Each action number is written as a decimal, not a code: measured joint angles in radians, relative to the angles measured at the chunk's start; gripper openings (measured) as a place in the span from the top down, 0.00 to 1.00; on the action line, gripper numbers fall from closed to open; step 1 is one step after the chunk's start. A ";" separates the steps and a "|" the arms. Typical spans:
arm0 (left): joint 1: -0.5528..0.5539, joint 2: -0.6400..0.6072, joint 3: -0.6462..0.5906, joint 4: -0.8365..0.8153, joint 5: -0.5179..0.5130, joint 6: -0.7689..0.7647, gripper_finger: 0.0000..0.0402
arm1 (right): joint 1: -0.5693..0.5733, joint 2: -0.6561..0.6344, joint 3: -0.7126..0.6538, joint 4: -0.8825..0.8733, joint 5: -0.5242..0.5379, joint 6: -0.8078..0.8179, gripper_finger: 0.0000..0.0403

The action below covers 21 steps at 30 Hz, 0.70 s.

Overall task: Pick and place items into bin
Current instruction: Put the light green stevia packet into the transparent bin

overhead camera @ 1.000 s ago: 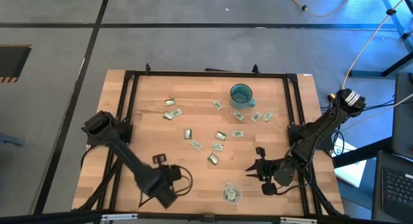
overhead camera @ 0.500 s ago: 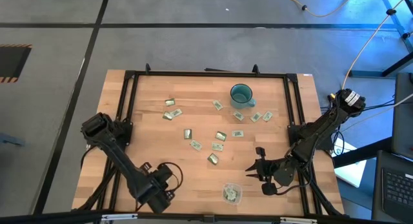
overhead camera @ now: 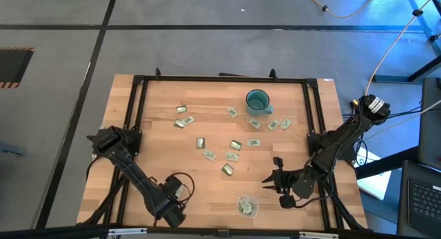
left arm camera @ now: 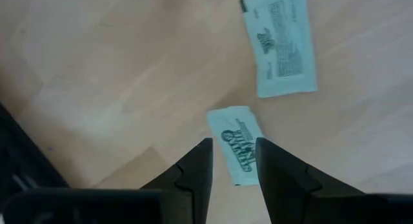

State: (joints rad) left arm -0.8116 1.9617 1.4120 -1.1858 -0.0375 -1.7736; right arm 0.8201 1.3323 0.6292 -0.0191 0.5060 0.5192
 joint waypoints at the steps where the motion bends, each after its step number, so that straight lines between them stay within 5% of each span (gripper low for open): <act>1: 0.000 0.000 0.000 0.010 0.003 -0.014 0.73 | 0.000 0.000 0.000 0.000 0.000 0.000 0.78; 21: 0.002 0.024 0.000 0.023 0.009 -0.102 0.76 | 0.000 0.000 0.000 -0.001 0.000 0.000 0.78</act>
State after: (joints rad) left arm -0.8097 1.9857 1.4124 -1.1628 -0.0285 -1.8753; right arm 0.8204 1.3323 0.6292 -0.0204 0.5056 0.5189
